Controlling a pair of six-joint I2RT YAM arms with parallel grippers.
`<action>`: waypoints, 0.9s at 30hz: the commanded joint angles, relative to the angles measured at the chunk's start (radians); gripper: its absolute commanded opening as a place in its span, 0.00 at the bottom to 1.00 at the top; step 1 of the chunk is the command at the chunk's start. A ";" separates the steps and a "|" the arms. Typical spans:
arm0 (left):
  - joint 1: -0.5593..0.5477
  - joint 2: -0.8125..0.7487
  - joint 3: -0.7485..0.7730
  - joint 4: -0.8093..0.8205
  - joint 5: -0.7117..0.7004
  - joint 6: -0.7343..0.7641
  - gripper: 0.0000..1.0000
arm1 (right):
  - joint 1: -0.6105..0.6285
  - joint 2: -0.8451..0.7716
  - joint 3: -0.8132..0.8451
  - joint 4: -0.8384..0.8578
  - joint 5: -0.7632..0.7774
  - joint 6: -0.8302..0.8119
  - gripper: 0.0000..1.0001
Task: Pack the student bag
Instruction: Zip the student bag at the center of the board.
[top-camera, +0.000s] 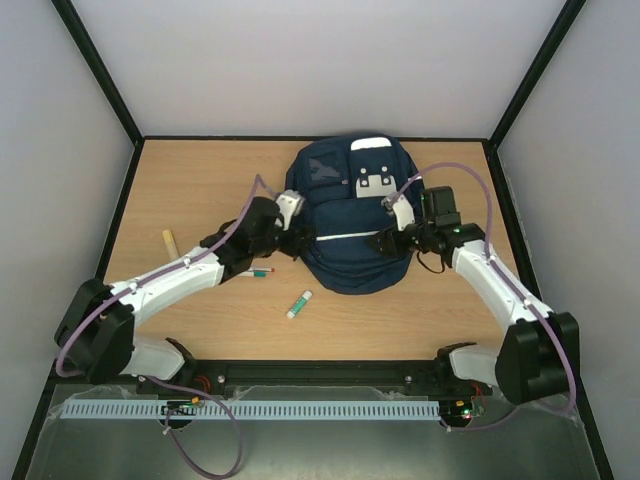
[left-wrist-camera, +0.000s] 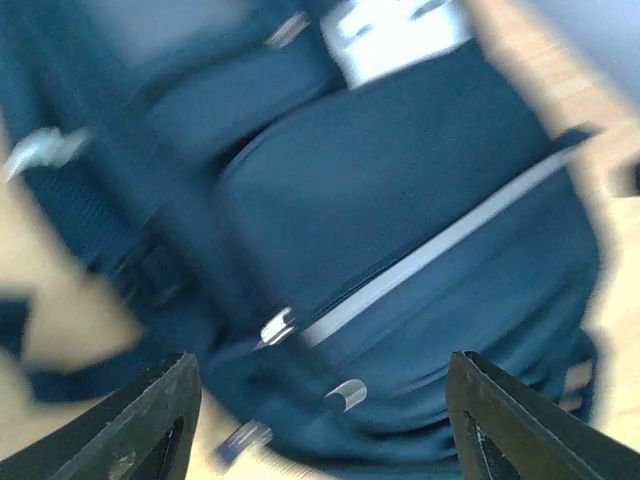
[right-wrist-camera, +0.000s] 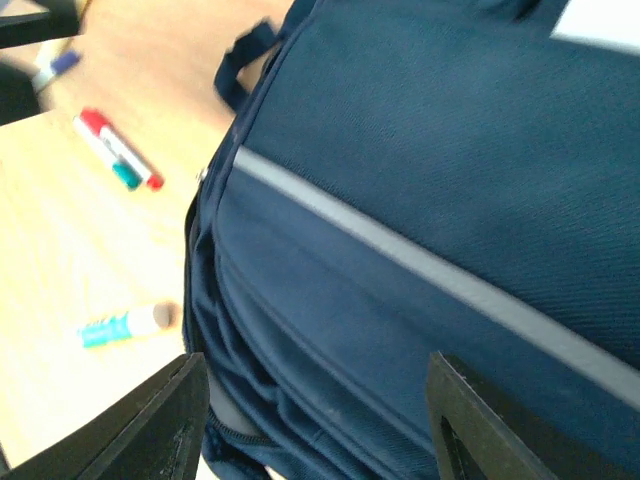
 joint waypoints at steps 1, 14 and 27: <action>0.092 -0.002 -0.158 0.008 -0.067 -0.128 0.70 | 0.047 0.051 -0.043 -0.020 -0.070 -0.081 0.60; 0.094 0.197 -0.182 0.103 0.000 0.000 0.67 | 0.171 0.300 0.015 -0.075 0.021 -0.097 0.54; -0.086 0.467 0.135 -0.022 0.035 0.118 0.62 | 0.127 0.203 0.008 -0.029 0.125 -0.054 0.53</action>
